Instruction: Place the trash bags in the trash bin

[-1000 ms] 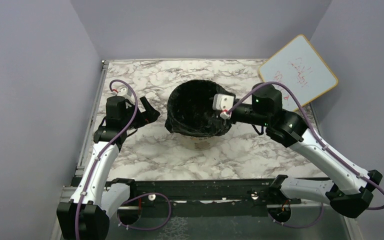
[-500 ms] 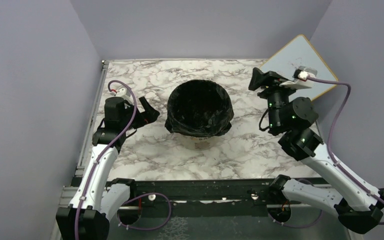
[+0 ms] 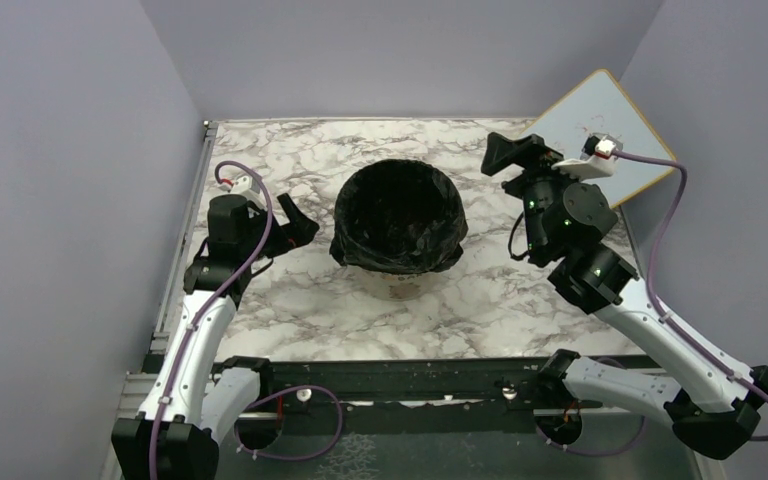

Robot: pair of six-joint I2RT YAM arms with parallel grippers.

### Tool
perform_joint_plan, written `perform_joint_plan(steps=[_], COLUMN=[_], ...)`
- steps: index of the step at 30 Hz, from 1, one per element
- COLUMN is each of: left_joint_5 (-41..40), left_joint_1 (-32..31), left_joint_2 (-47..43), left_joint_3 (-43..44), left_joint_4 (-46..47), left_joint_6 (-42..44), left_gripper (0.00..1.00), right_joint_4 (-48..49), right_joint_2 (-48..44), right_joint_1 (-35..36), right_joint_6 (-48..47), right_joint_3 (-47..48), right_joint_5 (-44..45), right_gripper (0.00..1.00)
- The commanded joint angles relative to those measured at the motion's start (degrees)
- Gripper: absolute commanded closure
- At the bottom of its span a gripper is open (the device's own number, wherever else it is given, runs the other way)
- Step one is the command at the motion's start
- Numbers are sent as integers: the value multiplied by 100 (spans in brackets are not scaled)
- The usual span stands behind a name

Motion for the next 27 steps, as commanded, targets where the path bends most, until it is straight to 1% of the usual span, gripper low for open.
perform_joint_plan(steps=[1, 4, 6, 8, 11, 14, 15, 18, 19, 21, 24, 25, 27], left_joint_5=[-55, -310, -530, -809, -1321, -1748, -1850, -2191, -2282, -2368, -2484, -2460, -2431], left_joint_1=[-2, -2, -2, -6, -2, -9, -3, -10, -5, -5, -2, -5, -6], left_joint_2=[-121, -93, -72, -33, -2, 11, 28, 77, 109, 180, 289, 319, 358], left_joint_3=[18, 159, 273, 450, 755, 1095, 1235, 1635, 1805, 2135, 2553, 2661, 2841], left_joint_4=[-103, -252, -366, -524, -812, -1068, -1168, -1377, -1434, -1550, -1652, -1657, -1696], left_joint_6=[97, 120, 121, 111, 180, 336, 400, 564, 608, 753, 811, 829, 831], left_gripper=[1, 1, 1, 1, 1, 1, 1, 1, 1, 1, 1, 1, 1], right_joint_4=[-399, -510, -947, -1273, -1284, -2035, -2168, -2504, -2523, -2343, -2155, -2165, -2288], right_joint_2=[96, 272, 426, 504, 580, 870, 947, 1054, 1014, 843, 597, 531, 395], right_joint_1=[3, -11, -219, -544, -1275, -2100, -2271, -2312, -2317, -2317, -2317, -2318, -2317], right_joint_6=[288, -90, 223, 560, 546, 788, 746, 459, 330, -45, -476, -573, -551], right_joint_3=[361, 576, 837, 963, 929, 1186, 1219, 1156, 1051, 708, 208, 91, -142], right_joint_5=[251, 531, 621, 261, -449, -1074, -1202, -1057, -1225, -1852, -3042, -3276, -3424], right_gripper=[0, 0, 0, 0, 0, 0, 0, 0, 0, 0, 0, 0, 0])
